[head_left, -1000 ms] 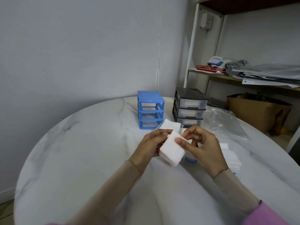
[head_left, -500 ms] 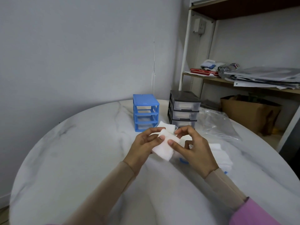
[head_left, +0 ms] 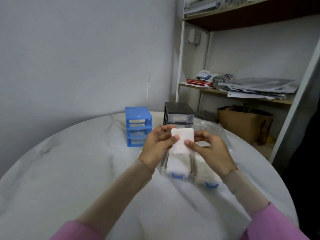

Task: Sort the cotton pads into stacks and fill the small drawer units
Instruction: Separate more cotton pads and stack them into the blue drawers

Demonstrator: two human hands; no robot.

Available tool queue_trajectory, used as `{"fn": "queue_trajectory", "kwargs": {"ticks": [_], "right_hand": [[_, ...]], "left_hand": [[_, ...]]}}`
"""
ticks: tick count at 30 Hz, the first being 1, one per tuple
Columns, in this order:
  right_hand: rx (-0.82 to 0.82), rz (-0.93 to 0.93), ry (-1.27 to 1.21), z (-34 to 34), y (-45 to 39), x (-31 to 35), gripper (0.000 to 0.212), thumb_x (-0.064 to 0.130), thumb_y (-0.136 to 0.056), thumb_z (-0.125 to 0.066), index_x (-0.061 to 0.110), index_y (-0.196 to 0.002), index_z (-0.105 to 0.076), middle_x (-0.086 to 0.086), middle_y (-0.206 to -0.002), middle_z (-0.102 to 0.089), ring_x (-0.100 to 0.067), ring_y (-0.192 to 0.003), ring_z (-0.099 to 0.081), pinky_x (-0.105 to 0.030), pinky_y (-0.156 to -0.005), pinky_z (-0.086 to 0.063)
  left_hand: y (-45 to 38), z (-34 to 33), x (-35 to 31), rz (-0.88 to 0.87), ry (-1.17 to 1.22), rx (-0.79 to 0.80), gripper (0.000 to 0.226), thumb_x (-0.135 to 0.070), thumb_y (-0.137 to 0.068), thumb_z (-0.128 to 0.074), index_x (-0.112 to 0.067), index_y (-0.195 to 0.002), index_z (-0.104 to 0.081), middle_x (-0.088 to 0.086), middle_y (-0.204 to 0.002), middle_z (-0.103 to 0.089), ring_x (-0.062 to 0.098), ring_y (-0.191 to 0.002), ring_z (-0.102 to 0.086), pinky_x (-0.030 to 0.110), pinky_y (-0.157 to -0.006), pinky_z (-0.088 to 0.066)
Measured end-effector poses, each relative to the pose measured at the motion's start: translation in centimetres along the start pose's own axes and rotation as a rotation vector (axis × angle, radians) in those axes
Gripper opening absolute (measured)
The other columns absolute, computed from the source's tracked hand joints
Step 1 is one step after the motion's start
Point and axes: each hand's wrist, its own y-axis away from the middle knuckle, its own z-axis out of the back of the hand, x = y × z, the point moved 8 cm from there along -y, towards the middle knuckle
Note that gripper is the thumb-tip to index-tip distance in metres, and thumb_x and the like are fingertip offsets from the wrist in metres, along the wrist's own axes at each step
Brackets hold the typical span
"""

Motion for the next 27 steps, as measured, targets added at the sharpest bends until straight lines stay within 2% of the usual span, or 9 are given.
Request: {"fn": "queue_trajectory", "kwargs": {"ticks": [2, 5, 7, 10, 13, 15, 22, 24, 27], "right_hand": [[-0.002, -0.020, 0.048, 1.9, -0.9, -0.7, 0.028, 0.023, -0.081, -0.071, 0.012, -0.105, -0.064, 0.003, -0.099, -0.063, -0.011, -0.094, -0.056, -0.007, -0.069, -0.041], [0.051, -0.024, 0.098, 3.9, -2.3, -1.8, 0.024, 0.019, -0.083, -0.069, 0.014, -0.106, -0.066, 0.004, -0.101, -0.064, -0.012, -0.098, -0.058, -0.021, -0.084, -0.046], [0.107, -0.016, 0.171, 4.7, -3.0, -2.4, 0.026, 0.018, -0.085, -0.066, 0.012, -0.111, -0.065, 0.004, -0.105, -0.063, -0.014, -0.102, -0.056, -0.024, -0.087, -0.041], [0.188, -0.017, 0.302, 5.1, -3.9, -3.5, 0.027, 0.015, -0.089, -0.061, 0.009, -0.115, -0.064, 0.005, -0.105, -0.058, -0.009, -0.099, -0.050, -0.019, -0.082, -0.033], [0.237, -0.047, 0.372, 5.0, -4.6, -4.7, 0.022, 0.016, -0.087, -0.064, 0.012, -0.109, -0.062, 0.004, -0.104, -0.059, -0.010, -0.095, -0.052, -0.017, -0.074, -0.038], [0.281, -0.070, 0.384, 4.6, -5.1, -5.5, 0.017, 0.016, -0.085, -0.067, 0.014, -0.100, -0.060, 0.004, -0.098, -0.059, -0.010, -0.092, -0.055, -0.008, -0.068, -0.040], [0.489, -0.077, 0.491, 2.2, -5.7, -7.4, 0.010, 0.018, -0.087, -0.064, 0.015, -0.096, -0.065, 0.004, -0.096, -0.063, -0.007, -0.086, -0.057, -0.010, -0.073, -0.042], [0.496, -0.063, 0.491, 1.8, -5.6, -7.6, 0.013, 0.018, -0.087, -0.065, 0.013, -0.098, -0.068, 0.004, -0.096, -0.064, -0.008, -0.087, -0.058, -0.013, -0.079, -0.045], [0.490, -0.019, 0.508, 1.5, -5.3, -8.0, 0.015, 0.020, -0.085, -0.066, 0.015, -0.099, -0.071, 0.005, -0.095, -0.065, -0.004, -0.084, -0.057, -0.006, -0.076, -0.042]], "left_hand": [[-0.8, -1.4, 0.4, -0.005, -0.077, 0.026, 0.027, 0.010, -0.082, -0.060, -0.005, -0.104, -0.056, 0.005, -0.083, -0.065, 0.006, -0.069, -0.065, 0.014, -0.065, -0.053], [-2.0, -2.9, 1.5, -0.027, -0.233, 0.050, 0.024, 0.011, -0.080, -0.062, -0.005, -0.098, -0.058, 0.003, -0.084, -0.063, 0.008, -0.076, -0.060, 0.010, -0.068, -0.050], [-2.4, -3.4, 2.2, -0.046, -0.330, 0.044, 0.019, 0.009, -0.081, -0.063, -0.004, -0.095, -0.061, 0.000, -0.084, -0.064, 0.007, -0.078, -0.059, 0.009, -0.069, -0.049], [-2.5, -3.1, 3.0, -0.076, -0.457, -0.002, 0.015, 0.004, -0.084, -0.062, -0.009, -0.090, -0.066, -0.001, -0.086, -0.067, 0.008, -0.080, -0.060, 0.007, -0.071, -0.047], [-2.3, -2.8, 3.3, -0.112, -0.609, -0.040, 0.022, 0.002, -0.087, -0.056, -0.017, -0.087, -0.066, -0.008, -0.085, -0.066, 0.003, -0.080, -0.058, 0.005, -0.071, -0.044], [-2.0, -2.9, 3.5, -0.136, -0.701, -0.040, 0.026, 0.003, -0.088, -0.052, -0.020, -0.087, -0.066, -0.010, -0.088, -0.067, 0.003, -0.082, -0.058, 0.007, -0.073, -0.043], [-1.0, -5.1, 4.1, -0.255, -1.031, 0.088, 0.026, -0.015, -0.095, -0.046, -0.028, -0.111, -0.062, -0.006, -0.120, -0.060, 0.012, -0.113, -0.052, 0.025, -0.098, -0.039], [-0.6, -6.1, 4.3, -0.271, -1.117, 0.166, 0.031, -0.019, -0.098, -0.042, -0.024, -0.125, -0.056, -0.006, -0.133, -0.052, 0.011, -0.123, -0.044, 0.020, -0.103, -0.029], [0.0, -7.5, 5.5, -0.285, -1.277, 0.295, 0.038, -0.023, -0.099, -0.039, -0.026, -0.137, -0.045, -0.009, -0.146, -0.039, 0.007, -0.135, -0.030, 0.026, -0.115, -0.010]]}}
